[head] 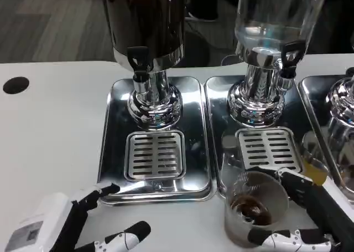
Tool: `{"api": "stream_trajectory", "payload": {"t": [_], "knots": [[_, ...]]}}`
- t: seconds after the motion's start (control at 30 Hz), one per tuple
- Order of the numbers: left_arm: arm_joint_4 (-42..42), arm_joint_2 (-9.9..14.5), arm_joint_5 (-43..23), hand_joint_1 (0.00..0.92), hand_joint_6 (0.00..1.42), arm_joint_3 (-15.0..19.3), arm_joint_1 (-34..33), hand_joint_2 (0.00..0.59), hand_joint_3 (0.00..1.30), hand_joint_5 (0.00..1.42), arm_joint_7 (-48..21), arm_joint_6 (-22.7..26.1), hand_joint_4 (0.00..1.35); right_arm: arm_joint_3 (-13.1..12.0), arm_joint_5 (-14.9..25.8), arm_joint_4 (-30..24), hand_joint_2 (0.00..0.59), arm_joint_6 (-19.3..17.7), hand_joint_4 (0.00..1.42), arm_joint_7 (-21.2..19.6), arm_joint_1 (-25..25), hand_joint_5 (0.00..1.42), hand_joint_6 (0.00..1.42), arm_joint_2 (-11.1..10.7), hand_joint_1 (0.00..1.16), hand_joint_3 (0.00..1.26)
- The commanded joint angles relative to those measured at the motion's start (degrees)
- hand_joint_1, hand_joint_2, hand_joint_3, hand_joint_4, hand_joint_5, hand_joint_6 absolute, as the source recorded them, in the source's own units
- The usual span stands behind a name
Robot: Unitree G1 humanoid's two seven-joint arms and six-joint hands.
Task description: Grasp the cup under the faucet to collect the drink, then remove the cup.
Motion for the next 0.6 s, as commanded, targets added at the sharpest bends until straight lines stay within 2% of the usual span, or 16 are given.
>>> {"api": "stream_trajectory", "payload": {"t": [0.03,0.43,0.6], "knots": [[0.27,0.71,-0.60,0.024,0.34,0.54,-0.15,0.096,0.29,0.32,-0.93,0.07,0.25,0.39,-1.59,1.43,0.105,-2.91,0.37,-2.03,-1.49,0.41,0.19,0.33,0.79,0.39],[0.61,1.10,-1.78,0.024,0.34,1.14,-0.82,0.096,0.29,0.32,-1.84,-0.14,0.25,1.23,-7.97,4.09,0.105,-6.90,0.37,-6.85,-2.64,0.41,0.18,-1.06,0.79,0.40],[0.79,1.36,-2.08,0.024,0.34,1.02,-1.18,0.091,0.29,0.32,-1.99,0.09,0.25,1.90,-9.87,4.29,0.110,-7.44,0.34,-8.45,-2.75,0.38,0.13,-1.76,0.77,0.37]]}}
